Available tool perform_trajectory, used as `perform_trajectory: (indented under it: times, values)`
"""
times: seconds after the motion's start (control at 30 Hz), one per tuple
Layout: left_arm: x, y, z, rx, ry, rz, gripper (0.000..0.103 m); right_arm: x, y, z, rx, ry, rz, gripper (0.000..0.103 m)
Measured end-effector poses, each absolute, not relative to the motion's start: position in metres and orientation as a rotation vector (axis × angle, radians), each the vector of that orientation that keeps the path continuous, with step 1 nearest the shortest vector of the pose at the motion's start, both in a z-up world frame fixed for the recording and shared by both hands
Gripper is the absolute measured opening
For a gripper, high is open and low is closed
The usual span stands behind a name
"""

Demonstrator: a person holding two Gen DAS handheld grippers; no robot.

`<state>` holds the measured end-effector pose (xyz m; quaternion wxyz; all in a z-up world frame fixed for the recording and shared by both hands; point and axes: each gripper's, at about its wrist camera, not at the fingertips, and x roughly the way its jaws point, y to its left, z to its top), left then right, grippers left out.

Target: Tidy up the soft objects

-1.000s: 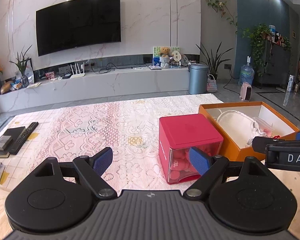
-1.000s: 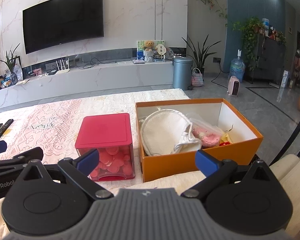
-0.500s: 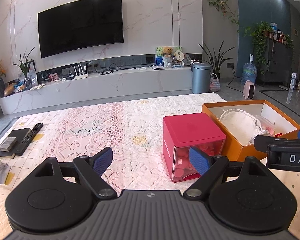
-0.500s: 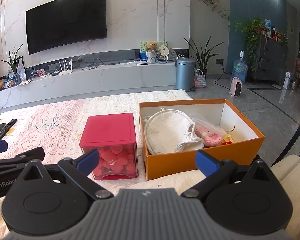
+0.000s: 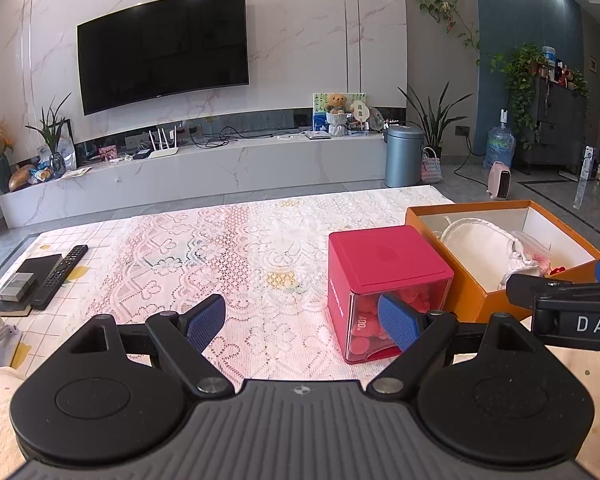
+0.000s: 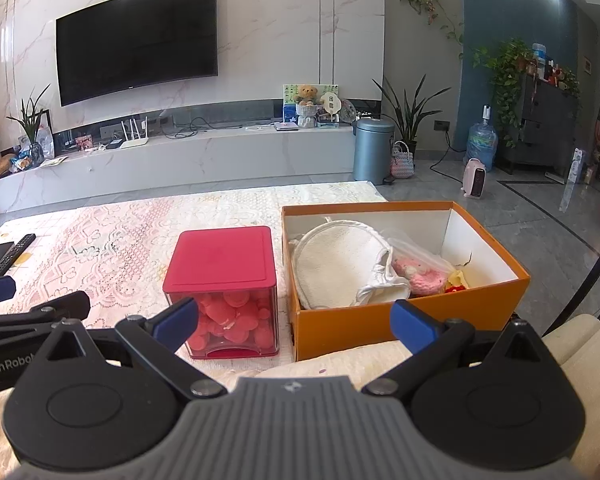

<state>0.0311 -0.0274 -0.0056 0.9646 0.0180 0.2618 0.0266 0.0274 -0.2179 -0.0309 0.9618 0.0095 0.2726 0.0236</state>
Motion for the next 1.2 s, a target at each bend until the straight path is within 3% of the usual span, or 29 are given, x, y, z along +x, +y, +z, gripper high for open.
perform_trajectory:
  times: [1.2]
  values:
    - [0.0315,-0.025,-0.0117,0.024,0.542,0.059,0.101,0.0289,-0.2108,-0.0364,0.006,0.578,0.064,0.1]
